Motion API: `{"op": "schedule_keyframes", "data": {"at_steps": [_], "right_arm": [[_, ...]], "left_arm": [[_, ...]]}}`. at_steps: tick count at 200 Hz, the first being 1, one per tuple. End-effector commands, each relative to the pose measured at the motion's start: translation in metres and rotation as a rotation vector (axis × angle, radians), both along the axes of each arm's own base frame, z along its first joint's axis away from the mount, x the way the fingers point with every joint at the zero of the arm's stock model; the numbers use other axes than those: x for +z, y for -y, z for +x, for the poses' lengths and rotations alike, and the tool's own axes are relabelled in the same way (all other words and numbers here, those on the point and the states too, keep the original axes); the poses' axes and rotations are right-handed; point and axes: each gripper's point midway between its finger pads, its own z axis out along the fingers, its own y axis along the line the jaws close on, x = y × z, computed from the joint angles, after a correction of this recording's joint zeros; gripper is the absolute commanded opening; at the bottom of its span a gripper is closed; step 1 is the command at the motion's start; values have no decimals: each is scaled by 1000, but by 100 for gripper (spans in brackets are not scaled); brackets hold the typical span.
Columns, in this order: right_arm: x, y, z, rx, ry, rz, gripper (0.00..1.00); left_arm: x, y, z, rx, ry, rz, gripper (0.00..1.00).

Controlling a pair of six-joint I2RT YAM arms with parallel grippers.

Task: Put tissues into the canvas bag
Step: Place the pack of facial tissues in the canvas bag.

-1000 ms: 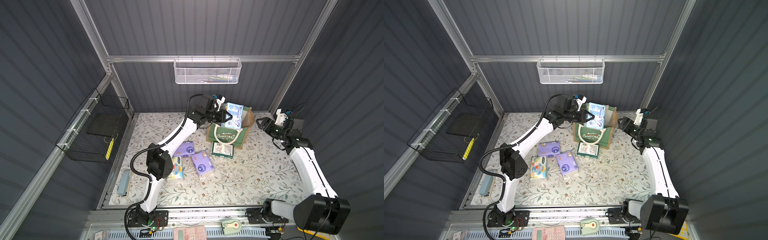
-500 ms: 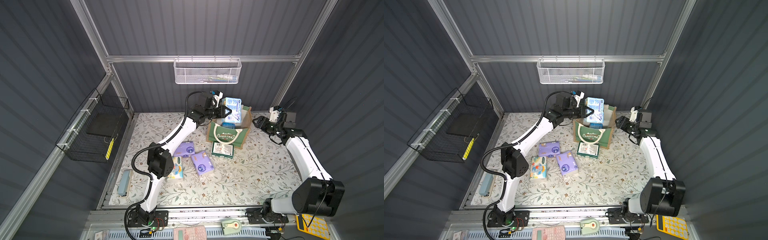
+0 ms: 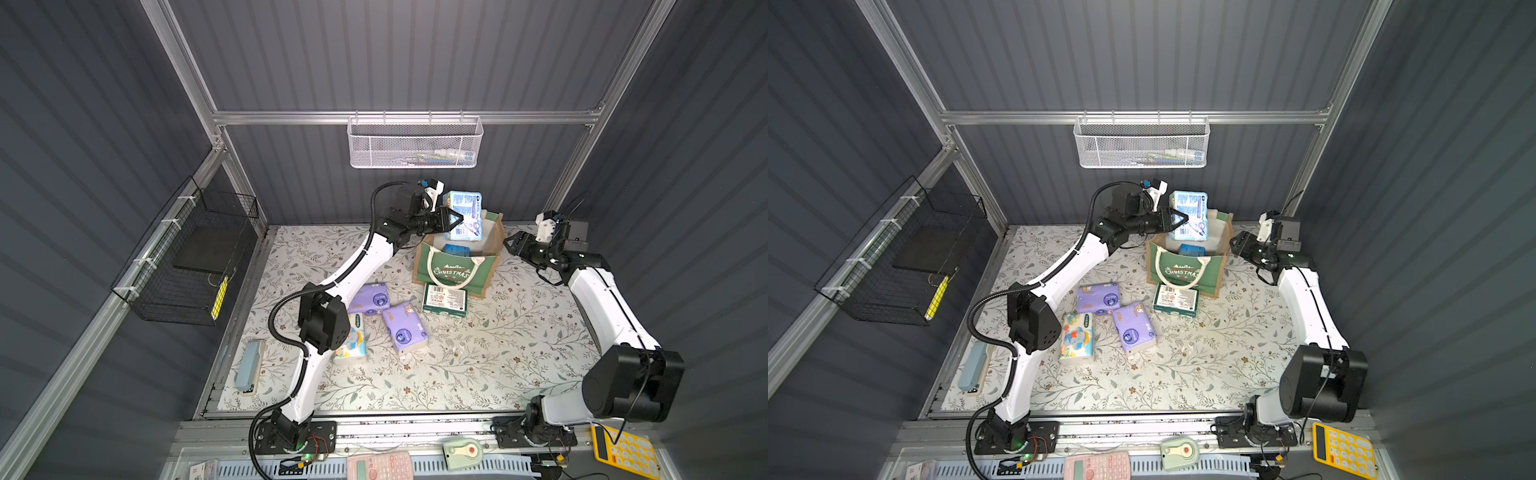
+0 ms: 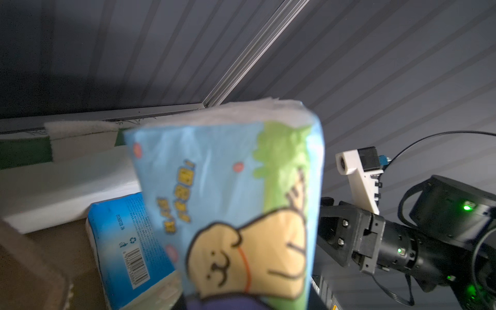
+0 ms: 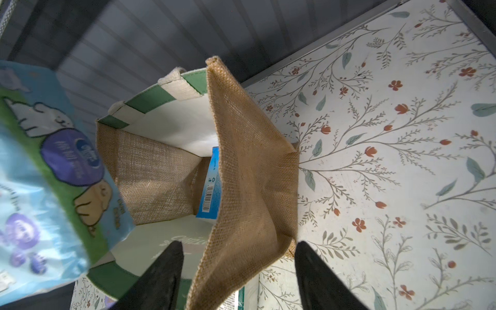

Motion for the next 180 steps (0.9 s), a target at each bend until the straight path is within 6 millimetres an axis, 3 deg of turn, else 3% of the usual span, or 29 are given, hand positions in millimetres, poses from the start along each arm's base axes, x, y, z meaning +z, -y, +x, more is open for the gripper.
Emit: {"op": "schedule_keyframes", "data": {"at_steps": [1, 81, 180], "right_arm": [[4, -5, 4, 28, -1, -21, 66], [-7, -14, 13, 78, -41, -55, 49], [-9, -28, 12, 127, -61, -75, 20]], "left_arm": [[-10, 15, -2, -30, -28, -18, 37], [-28, 41, -3, -54, -56, -28, 37], [-100, 42, -1, -31, -148, 117, 40]]}}
